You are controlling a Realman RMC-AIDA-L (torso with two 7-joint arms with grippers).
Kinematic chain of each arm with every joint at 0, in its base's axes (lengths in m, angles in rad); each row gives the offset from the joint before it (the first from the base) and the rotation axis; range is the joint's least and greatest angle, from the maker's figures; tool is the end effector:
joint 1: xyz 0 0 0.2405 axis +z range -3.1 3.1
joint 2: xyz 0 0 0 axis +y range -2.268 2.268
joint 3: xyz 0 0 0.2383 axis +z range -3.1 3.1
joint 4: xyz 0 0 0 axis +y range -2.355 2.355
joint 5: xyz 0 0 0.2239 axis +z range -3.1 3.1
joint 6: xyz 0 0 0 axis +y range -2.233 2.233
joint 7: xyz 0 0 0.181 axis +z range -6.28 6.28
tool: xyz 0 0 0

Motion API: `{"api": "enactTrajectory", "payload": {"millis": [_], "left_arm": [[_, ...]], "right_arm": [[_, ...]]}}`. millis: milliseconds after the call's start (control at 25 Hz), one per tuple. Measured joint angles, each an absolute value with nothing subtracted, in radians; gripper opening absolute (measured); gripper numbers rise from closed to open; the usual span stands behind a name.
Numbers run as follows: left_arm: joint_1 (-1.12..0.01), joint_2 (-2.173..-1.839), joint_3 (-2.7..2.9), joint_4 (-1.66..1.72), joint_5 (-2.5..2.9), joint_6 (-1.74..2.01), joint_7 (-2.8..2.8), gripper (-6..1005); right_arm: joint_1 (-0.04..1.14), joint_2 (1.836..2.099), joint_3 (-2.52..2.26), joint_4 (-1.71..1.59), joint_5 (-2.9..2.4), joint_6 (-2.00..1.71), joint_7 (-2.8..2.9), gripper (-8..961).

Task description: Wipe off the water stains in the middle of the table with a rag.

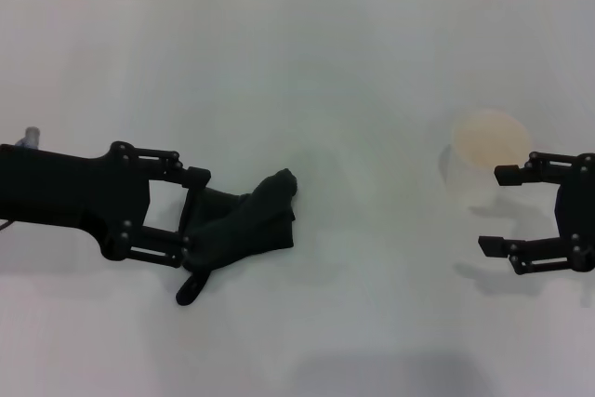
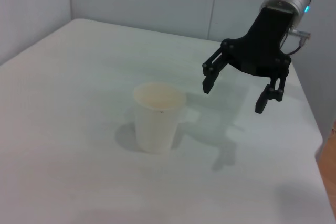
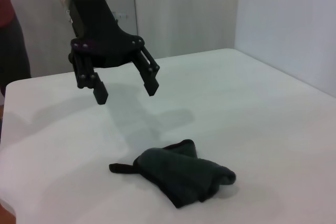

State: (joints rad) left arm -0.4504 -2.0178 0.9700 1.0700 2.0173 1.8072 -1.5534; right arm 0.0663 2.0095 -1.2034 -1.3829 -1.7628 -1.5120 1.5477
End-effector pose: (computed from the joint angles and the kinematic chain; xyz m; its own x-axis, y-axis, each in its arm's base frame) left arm -0.2112 0.3143 0.0155 0.9511 0.1928 0.2413 0.2028 -0.9791 -0.0169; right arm 0.2313 0.2887 0.0293 0.9406 -0.1569 -0.3012 -0.2499 -0.9204 -0.3008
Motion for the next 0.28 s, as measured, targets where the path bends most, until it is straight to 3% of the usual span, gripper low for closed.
{"api": "enactTrajectory", "payload": {"millis": [280], "left_arm": [[-0.425, -2.016, 0.96, 1.104, 2.018, 1.81, -1.553, 773]], "right_arm": [[0.096, 2.011, -1.208, -1.376, -1.762, -1.509, 1.547, 857]]}}
